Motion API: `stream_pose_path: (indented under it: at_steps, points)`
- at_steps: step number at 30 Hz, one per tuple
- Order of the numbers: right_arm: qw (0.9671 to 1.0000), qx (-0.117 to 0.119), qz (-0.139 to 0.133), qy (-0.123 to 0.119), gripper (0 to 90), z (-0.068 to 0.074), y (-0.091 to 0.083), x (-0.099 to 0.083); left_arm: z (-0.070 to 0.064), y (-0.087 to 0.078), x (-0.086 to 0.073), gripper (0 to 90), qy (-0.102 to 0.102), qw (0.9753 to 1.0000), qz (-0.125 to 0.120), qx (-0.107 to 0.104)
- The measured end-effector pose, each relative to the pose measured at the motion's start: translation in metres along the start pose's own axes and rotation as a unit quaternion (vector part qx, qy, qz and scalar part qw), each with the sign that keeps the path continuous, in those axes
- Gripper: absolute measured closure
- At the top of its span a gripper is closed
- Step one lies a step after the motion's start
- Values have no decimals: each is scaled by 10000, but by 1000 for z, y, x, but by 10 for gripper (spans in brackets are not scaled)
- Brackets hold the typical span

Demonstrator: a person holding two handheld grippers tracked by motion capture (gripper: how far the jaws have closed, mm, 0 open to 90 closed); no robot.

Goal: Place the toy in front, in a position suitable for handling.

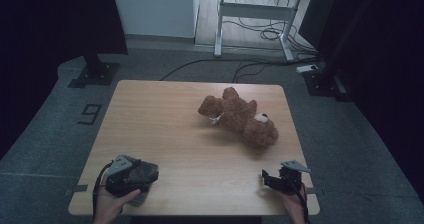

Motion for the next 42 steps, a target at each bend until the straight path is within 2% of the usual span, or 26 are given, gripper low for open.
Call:
stream_pose_path:
  at_steps: [10,14,17,20,22,26,28,33,37,39,42]
  points:
    - [9996,9,-221,186,131,-2,-8,4,-2,3,3,170,-10,9999,-122,55]
    - [9995,49,-256,171,133,2,-10,6,-5,4,11,199,160,9995,-252,126]
    - [9993,95,-303,187,133,3,-13,7,-7,9,21,201,234,9992,-305,55]
    - [9990,104,-378,196,134,4,-17,9,-7,21,32,201,312,9992,-260,6]
    - [9989,122,-412,165,134,6,-18,10,-4,32,37,202,356,9992,-192,56]
    - [9987,136,-472,141,134,8,-18,14,4,54,46,209,355,9993,-36,108]
    - [9985,153,-515,137,135,9,-18,18,7,62,53,213,314,9994,-62,91]
    - [9978,231,-603,146,143,11,-18,28,13,75,69,225,286,9994,-92,148]
    - [9974,254,-660,109,146,14,-19,33,10,85,77,225,455,9988,-24,154]
    - [9974,261,-675,69,146,17,-18,36,8,91,78,226,467,9988,9,125]
    - [9969,290,-731,6,146,23,-19,42,11,100,82,234,498,9985,60,199]
Point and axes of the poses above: each handheld gripper's, and its own axes: y roughly forward along the jaws, x roughly out of its top, z roughly to its left, the point moved 6 cm from there along y, roughly forward along the jaws, and after that the axes turned 9 degrees about -x, right-handed, at the moved point
